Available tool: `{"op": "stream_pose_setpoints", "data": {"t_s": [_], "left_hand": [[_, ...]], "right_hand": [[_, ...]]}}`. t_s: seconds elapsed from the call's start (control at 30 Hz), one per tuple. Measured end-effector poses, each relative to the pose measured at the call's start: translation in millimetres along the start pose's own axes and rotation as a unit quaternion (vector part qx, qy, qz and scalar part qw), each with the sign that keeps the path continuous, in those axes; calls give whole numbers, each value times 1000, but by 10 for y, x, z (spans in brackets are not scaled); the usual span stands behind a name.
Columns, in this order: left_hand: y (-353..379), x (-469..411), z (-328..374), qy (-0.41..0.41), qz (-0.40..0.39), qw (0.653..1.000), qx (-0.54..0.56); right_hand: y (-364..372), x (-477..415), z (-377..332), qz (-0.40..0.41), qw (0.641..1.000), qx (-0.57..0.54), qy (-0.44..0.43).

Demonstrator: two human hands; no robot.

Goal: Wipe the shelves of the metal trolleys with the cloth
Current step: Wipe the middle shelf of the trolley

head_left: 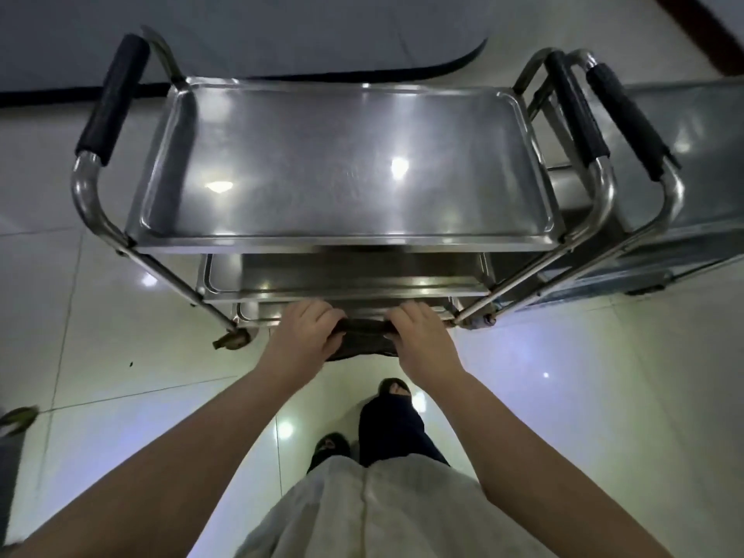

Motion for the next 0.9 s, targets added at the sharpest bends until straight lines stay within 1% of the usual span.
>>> {"op": "stream_pose_setpoints", "data": {"t_s": [0.13, 0.23, 0.47, 0.53, 0.6, 0.67, 0.73, 0.77, 0.8, 0.83, 0.9], "left_hand": [[358, 181, 99, -10, -57, 998, 24], [654, 120, 109, -30, -58, 998, 24], [1975, -10, -177, -85, -67, 994, 26], [2324, -102, -266, -95, -71, 992, 40], [2615, -223, -407, -108, -63, 990, 70], [2833, -429, -513, -114, -65, 981, 146], [3075, -764, -620, -149, -78, 954, 247], [3188, -993, -670, -165, -74, 943, 278], [3332, -1260, -755, -169, -65, 941, 284], [3454, -1551, -835, -167, -56, 946, 271], [3731, -2061, -1089, -179, -66, 960, 203]], "right_hand": [[248, 331, 195, -59, 994, -49, 84], [441, 409, 480, -68, 988, -69, 116], [1371, 289, 1393, -70, 984, -94, 132], [1630, 191, 1658, -71, 986, -88, 120], [1803, 43, 1902, -64, 990, -77, 95], [1848, -190, 2172, -53, 992, -59, 95], [1825, -543, 2524, -49, 991, -32, 119], [1822, -765, 2728, -55, 990, -17, 132], [1829, -1025, 2950, -59, 987, 0, 148], [1851, -1292, 3176, -64, 983, 13, 170], [1943, -1740, 3543, -70, 970, 96, 213]]}}
Point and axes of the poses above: each hand's wrist, its own x-axis away from the middle knuckle, its own y-axis out of the palm, z = x × y, the point moved 7 cm from there along -x, towards the middle knuckle, and after that the axes turned 2 degrees about y, right-handed, at the moved point
